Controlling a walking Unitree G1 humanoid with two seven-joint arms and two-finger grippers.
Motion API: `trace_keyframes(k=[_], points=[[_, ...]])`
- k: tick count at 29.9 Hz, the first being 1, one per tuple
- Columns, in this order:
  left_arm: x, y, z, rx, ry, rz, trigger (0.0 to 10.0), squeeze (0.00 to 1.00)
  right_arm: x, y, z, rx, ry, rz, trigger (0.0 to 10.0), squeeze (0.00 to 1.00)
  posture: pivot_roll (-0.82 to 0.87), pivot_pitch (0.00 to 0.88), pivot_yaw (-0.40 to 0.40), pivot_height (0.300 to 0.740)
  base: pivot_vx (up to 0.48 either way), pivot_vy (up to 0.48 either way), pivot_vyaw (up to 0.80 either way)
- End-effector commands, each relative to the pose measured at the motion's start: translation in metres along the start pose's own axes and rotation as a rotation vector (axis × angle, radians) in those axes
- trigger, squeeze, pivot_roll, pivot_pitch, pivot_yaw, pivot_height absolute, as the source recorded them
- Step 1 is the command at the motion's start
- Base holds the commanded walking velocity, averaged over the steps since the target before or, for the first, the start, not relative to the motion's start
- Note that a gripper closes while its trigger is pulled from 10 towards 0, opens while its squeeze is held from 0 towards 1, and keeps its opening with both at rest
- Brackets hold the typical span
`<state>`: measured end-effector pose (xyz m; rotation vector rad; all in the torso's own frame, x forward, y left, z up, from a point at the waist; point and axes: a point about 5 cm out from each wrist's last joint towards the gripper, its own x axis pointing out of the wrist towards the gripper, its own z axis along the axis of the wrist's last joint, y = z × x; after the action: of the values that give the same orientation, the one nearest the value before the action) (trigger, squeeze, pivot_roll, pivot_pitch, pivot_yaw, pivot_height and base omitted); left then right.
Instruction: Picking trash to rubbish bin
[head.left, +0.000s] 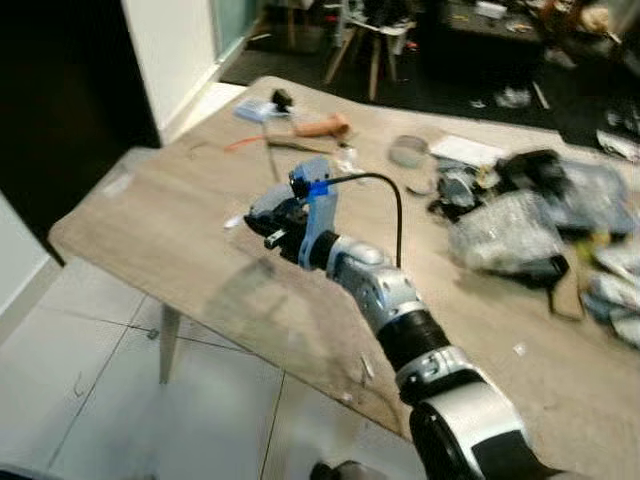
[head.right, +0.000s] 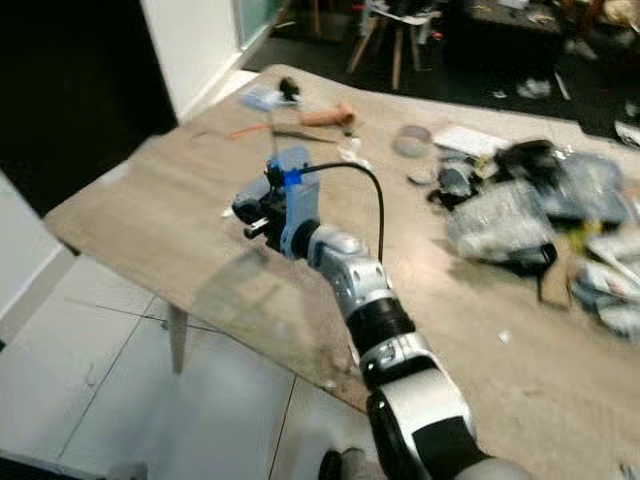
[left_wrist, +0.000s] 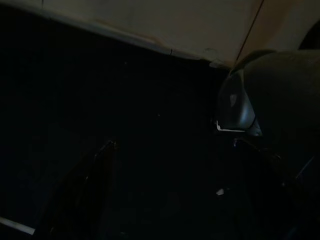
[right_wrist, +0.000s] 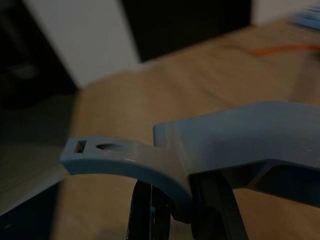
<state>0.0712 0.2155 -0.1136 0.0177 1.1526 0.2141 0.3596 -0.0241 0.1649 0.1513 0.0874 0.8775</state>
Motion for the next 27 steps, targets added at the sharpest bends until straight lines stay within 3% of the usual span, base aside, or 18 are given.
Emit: trace_keyframes(k=[1,14,27], points=[[-0.001,-0.0073,-0.0068,0.004,0.03,-0.026,10.0,0.0,-0.002,-0.0043,-0.0009,-0.007,-0.001,-0.028,10.0,0.0,0.09,0.05,-0.057,0.74,0.0,0.0,-0.77],[-0.001,-0.0057,-0.0068,0.012,0.031,-0.024,10.0,0.0,0.0027,-0.0045,-0.001,-0.025,-0.011,-0.045,10.0,0.0,0.09,0.042,-0.054,0.74,0.0,0.0,-0.77],[-0.0011,-0.0051,-0.0068,0.01,0.029,-0.031,10.0,0.0,0.0037,-0.0034,-0.0008,-0.033,-0.023,-0.036,10.0,0.0,0.09,0.045,-0.055,0.74,0.0,0.0,0.0]])
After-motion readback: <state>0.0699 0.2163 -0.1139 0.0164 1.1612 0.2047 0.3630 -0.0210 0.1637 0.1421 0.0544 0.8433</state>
